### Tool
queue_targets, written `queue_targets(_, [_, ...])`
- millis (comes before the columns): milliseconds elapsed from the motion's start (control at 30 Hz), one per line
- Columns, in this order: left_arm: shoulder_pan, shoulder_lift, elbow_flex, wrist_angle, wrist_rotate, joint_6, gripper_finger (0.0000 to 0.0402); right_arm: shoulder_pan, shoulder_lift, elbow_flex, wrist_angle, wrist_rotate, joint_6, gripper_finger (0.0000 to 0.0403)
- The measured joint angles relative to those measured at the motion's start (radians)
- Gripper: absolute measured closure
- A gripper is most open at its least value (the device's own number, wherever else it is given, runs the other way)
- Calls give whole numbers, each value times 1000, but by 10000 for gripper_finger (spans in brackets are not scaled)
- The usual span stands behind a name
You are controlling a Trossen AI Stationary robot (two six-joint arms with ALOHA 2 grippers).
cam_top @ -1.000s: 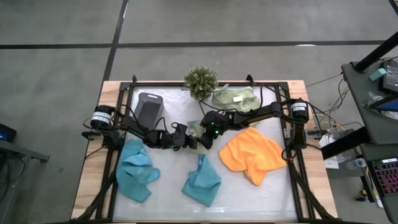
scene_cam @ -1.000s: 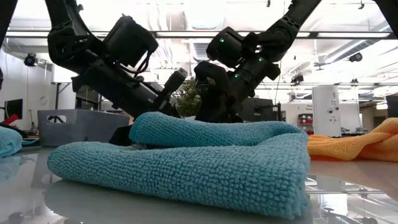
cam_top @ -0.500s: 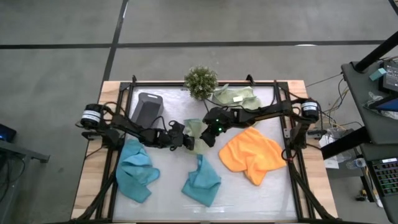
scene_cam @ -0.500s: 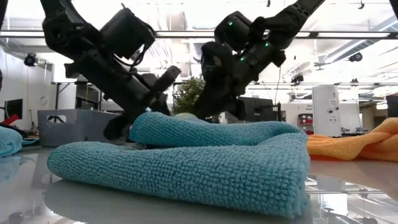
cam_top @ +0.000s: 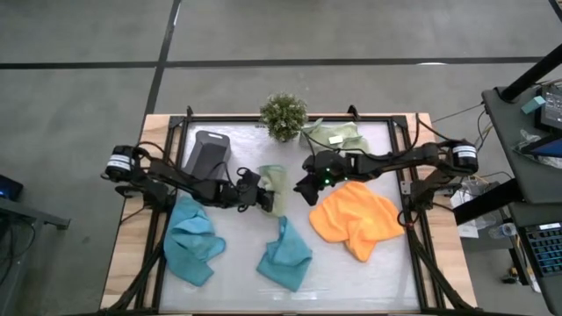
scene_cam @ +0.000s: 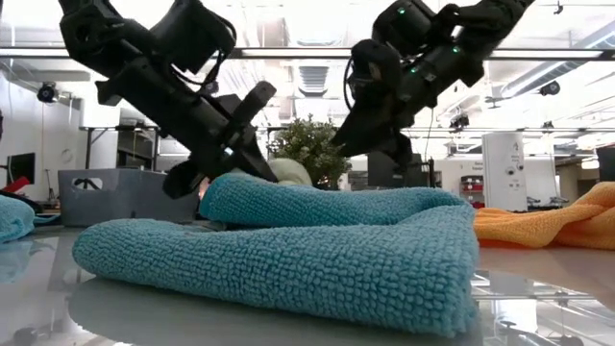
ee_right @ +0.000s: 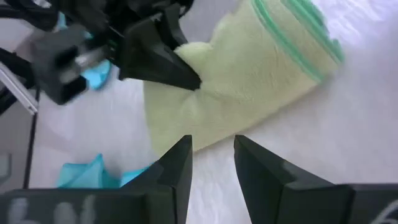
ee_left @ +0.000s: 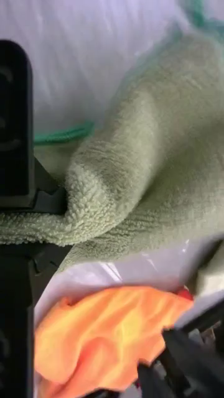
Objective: Fold microfiber towels
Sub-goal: Put the green microfiber cloth into the black bin
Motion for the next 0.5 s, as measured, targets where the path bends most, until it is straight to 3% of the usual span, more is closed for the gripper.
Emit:
queue_targets(233, [0, 71, 8, 40, 24, -63, 374, 14, 23, -46, 78, 0, 37, 283])
queue_targets(500, [2, 49, 6, 25, 103, 10, 249, 19, 30, -46, 93, 0, 26, 220])
